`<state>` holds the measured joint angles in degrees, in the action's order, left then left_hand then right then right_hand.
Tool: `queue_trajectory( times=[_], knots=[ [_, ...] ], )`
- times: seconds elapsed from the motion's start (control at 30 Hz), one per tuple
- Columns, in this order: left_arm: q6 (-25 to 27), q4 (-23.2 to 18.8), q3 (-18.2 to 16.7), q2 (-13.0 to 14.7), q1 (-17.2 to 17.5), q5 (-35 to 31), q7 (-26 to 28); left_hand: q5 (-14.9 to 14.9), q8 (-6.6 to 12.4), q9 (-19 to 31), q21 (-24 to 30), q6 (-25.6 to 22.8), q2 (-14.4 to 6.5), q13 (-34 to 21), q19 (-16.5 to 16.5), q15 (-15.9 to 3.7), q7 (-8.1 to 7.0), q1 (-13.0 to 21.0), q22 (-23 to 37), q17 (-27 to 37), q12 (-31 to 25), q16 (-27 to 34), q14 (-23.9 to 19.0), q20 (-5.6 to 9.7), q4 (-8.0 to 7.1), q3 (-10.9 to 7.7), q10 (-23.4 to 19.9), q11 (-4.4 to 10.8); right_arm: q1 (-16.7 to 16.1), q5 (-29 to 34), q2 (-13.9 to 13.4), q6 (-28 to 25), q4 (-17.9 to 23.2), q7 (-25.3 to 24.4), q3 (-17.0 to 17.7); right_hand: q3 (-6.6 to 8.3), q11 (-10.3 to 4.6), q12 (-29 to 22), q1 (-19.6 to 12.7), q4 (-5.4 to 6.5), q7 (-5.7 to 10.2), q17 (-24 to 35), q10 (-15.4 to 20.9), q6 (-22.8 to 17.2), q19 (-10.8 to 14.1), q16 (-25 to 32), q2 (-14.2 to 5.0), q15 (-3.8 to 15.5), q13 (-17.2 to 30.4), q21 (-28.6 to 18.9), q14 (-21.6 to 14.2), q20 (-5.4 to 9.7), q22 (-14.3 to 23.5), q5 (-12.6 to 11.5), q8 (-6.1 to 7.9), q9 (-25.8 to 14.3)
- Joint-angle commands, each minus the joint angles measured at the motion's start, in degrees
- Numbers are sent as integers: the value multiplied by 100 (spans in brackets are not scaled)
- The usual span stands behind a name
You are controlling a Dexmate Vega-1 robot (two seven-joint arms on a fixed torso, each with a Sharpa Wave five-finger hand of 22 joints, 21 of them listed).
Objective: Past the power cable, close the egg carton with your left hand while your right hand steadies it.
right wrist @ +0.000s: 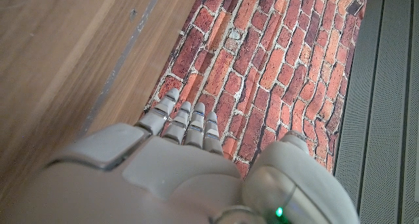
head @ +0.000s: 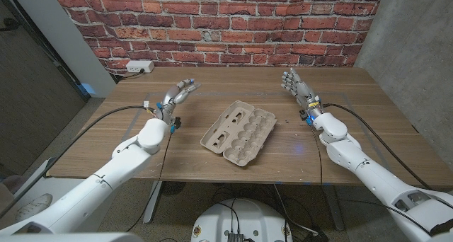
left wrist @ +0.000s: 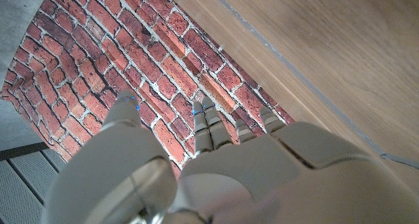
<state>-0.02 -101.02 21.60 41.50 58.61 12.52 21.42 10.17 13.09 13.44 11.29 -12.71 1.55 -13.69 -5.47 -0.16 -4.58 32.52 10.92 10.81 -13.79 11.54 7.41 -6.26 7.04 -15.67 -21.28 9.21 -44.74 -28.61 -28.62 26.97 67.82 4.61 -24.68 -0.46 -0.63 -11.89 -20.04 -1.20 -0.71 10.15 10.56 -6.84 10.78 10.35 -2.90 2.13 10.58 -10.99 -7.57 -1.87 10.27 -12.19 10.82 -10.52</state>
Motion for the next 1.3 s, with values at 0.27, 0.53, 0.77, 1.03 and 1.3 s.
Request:
queue_trajectory(
  times=[0.27, 0.53, 0.77, 1.03, 1.3],
  knots=[
    [949, -373, 187, 320, -47, -151, -328, -1, -359, -22, 100, 2630, -96, -194, 28, 112, -181, 257, -3, 19, -27, 55, -157, -171, 45, -74, -49, -115, -89, 110, -47, -106, 256, -176, -31, -13, -35, 5, -41, -33, 19, 12, -18, 52, -42, -3, -6, 52, 28, 10, 17, -18, 15, 19, 22, -34],
    [1155, -365, 459, 263, -140, -553, -143, -14, -270, -90, 109, 3153, -79, -228, 73, 99, -149, 338, -4, 17, -102, 41, -183, -115, 61, -84, -264, 41, -54, 119, -36, -75, 215, -151, -37, -17, -29, 2, -35, -33, 30, 15, -20, 58, -49, 2, -8, 46, 28, 7, 19, -29, 15, 26, 22, -34],
    [1469, -448, 662, 237, -270, -697, -264, 97, -213, -122, 90, 3212, -332, -230, 49, 28, -175, 688, -11, 5, -122, 20, -170, -13, 151, -302, -400, 177, -7, 103, 10, 9, 98, -135, -22, -19, -37, 0, -32, -34, 30, 16, -25, 59, -52, 4, -11, 46, 28, 3, 25, -30, 16, 30, 23, -34],
    [2008, -731, 1001, 207, -421, -1299, -78, 129, -210, -138, 90, 3290, -376, -229, 61, 59, -165, 843, -15, -3, -105, 15, -183, -34, 197, -379, -400, 176, -56, 89, 4, 102, 99, -182, 29, -21, -44, 5, -31, -37, 34, 17, -45, 92, -55, 6, -13, 49, 28, 0, 27, -36, 16, 34, 12, -34],
    [2315, -808, 1304, 209, -563, -1886, -69, 6, -209, -165, 89, 3376, -100, -232, 89, 145, -44, 644, -20, 2, -23, 2, -155, -129, 107, -190, -249, 7, -108, 84, -60, 78, 167, -174, 49, -22, -71, 10, -32, -42, 40, 17, -77, 129, -56, 4, -19, 60, 28, -5, 46, -38, 16, 39, 4, -35]
  ],
)
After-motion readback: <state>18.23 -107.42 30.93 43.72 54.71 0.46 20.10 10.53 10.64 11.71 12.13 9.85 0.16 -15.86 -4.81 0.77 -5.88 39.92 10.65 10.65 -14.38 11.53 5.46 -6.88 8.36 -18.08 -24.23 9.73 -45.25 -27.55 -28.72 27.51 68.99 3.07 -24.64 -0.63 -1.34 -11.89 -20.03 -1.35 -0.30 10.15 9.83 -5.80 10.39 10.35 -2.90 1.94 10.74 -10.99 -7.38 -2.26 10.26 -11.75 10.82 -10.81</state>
